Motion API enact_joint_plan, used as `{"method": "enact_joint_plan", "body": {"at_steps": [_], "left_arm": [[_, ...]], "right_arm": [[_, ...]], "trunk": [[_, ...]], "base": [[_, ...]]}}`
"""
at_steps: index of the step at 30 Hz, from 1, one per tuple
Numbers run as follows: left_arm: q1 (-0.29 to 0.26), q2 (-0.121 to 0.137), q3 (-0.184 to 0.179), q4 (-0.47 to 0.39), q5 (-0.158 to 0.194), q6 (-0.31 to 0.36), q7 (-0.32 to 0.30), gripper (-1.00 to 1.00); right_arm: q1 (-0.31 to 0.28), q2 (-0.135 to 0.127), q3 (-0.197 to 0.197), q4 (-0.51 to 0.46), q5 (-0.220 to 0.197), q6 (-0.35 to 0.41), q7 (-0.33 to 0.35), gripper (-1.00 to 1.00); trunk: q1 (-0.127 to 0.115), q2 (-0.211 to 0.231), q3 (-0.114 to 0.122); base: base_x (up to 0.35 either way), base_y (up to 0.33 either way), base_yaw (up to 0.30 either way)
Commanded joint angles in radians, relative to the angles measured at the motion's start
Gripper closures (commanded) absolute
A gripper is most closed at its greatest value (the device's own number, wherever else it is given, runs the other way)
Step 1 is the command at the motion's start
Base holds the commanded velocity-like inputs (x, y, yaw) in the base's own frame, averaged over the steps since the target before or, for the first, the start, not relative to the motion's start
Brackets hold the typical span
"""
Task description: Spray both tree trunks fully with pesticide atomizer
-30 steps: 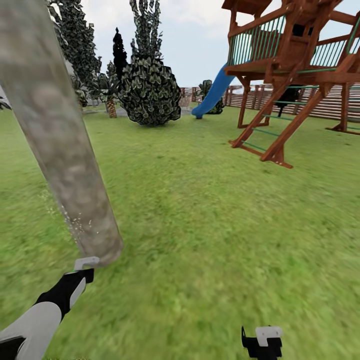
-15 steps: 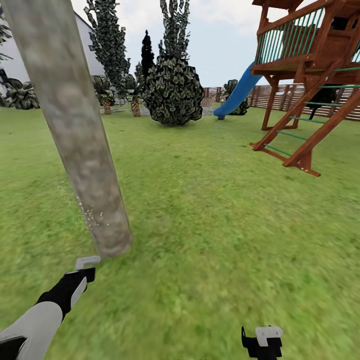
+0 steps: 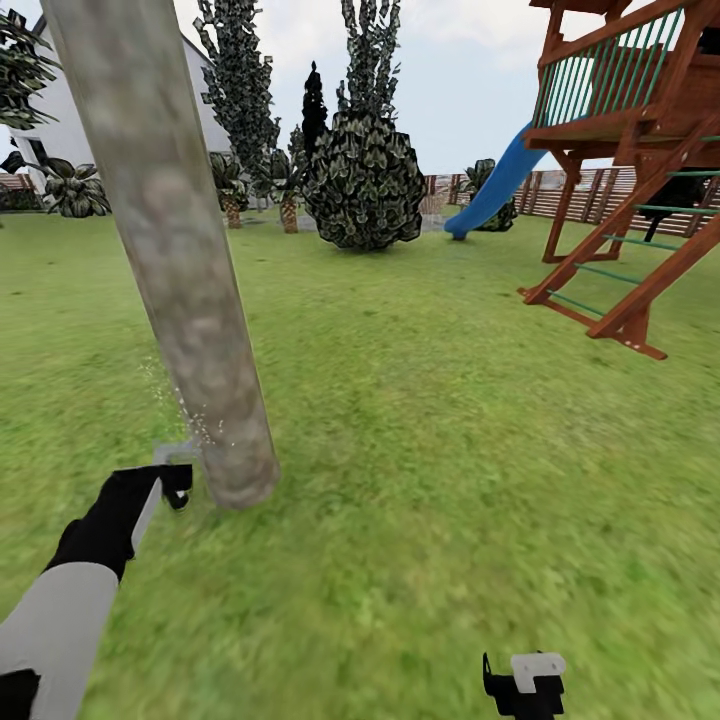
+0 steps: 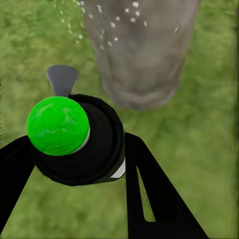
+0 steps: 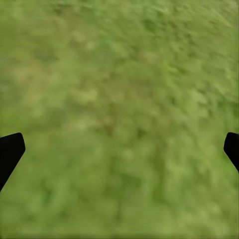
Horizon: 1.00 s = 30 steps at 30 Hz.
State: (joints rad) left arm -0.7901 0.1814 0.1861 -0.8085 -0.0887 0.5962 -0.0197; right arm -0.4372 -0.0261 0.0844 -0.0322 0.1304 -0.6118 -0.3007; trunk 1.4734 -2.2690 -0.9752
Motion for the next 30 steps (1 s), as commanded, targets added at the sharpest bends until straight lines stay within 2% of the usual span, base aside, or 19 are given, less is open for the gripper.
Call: {"method": "enact_joint_plan", "body": {"at_steps": [1, 2, 3, 5, 7, 9, 12, 15, 18, 24, 26, 27, 28, 30], "left_arm": [[-0.021, 0.004, 0.0, -0.015, 0.0, 0.038, -0.014, 1.0], [-0.054, 0.013, 0.0, -0.029, -0.001, 0.072, -0.06, 1.0], [-0.074, 0.041, 0.0, -0.035, -0.002, 0.084, -0.11, 1.0], [-0.089, 0.075, 0.001, -0.039, -0.003, 0.104, -0.159, 1.0], [-0.132, 0.093, 0.0, -0.051, -0.009, 0.146, -0.186, 1.0], [-0.153, 0.096, 0.0, -0.072, -0.033, 0.188, -0.191, 1.0], [-0.157, 0.089, -0.009, -0.161, -0.048, 0.268, -0.194, 1.0], [-0.159, 0.084, -0.097, -0.178, -0.046, 0.312, -0.194, 1.0], [-0.16, 0.09, -0.12, -0.195, -0.042, 0.321, -0.194, 1.0], [-0.167, 0.097, -0.106, -0.2, -0.045, 0.319, -0.192, 1.0], [-0.166, 0.1, -0.053, -0.201, -0.043, 0.317, -0.194, 1.0], [-0.165, 0.123, -0.025, -0.201, -0.042, 0.315, -0.196, 1.0], [-0.163, 0.145, -0.019, -0.2, -0.04, 0.314, -0.209, 1.0], [-0.16, 0.189, -0.014, -0.2, -0.045, 0.307, -0.31, 1.0]], "right_arm": [[0.0, 0.0, 0.0, 0.0, 0.0, 0.0, 0.0, -1.0], [0.0, 0.0, 0.0, 0.0, 0.0, 0.0, 0.0, -1.0], [0.0, 0.0, 0.0, -0.001, 0.0, 0.0, 0.0, -1.0], [0.0, 0.0, 0.0, -0.001, 0.0, 0.0, 0.0, -1.0], [0.0, 0.0, 0.0, -0.001, 0.0, 0.0, 0.0, -1.0], [0.0, 0.0, 0.0, -0.001, 0.0, 0.0, 0.0, -1.0], [0.0, 0.0, 0.0, -0.001, 0.0, 0.0, 0.0, -1.0], [0.0, 0.0, 0.0, -0.001, 0.0, 0.0, 0.001, -1.0], [0.0, 0.0, 0.0, -0.001, 0.0, 0.0, 0.0, -1.0], [0.0, 0.0, 0.0, -0.002, 0.0, 0.0, 0.0, -1.0], [0.0, 0.0, 0.0, -0.002, 0.0, 0.0, 0.0, -1.0], [0.0, 0.0, 0.0, -0.002, 0.0, 0.0, 0.0, -1.0], [0.0, 0.0, 0.0, -0.002, 0.0, 0.0, 0.0, -1.0], [0.0, 0.0, 0.0, -0.002, 0.0, 0.0, 0.0, -1.0]], "trunk": [[0.0, 0.0, 0.0], [0.0, 0.0, 0.0], [0.0, 0.0, 0.0], [0.0, 0.0, 0.0], [0.0, 0.0, 0.0], [0.0, 0.0, 0.0], [0.0, 0.0, 0.0], [0.0, 0.0, 0.0], [0.0, 0.0, 0.0], [0.0, 0.0, 0.0], [0.0, 0.0, 0.0], [0.0, 0.0, 0.0], [0.0, 0.0, 0.0], [0.0, 0.0, 0.0]], "base": [[0.0, 0.0, 0.0], [0.0, 0.0, 0.0], [0.0, 0.0, 0.0], [0.0, 0.0, 0.0], [0.0, 0.0, 0.0], [0.0, 0.0, 0.0], [-0.073, -0.097, 0.0], [-0.033, -0.25, 0.0], [0.048, -0.27, 0.0], [0.206, -0.131, 0.038], [0.054, -0.009, 0.226], [0.012, -0.002, 0.266], [0.006, -0.001, 0.271], [0.002, 0.0, 0.164]]}}
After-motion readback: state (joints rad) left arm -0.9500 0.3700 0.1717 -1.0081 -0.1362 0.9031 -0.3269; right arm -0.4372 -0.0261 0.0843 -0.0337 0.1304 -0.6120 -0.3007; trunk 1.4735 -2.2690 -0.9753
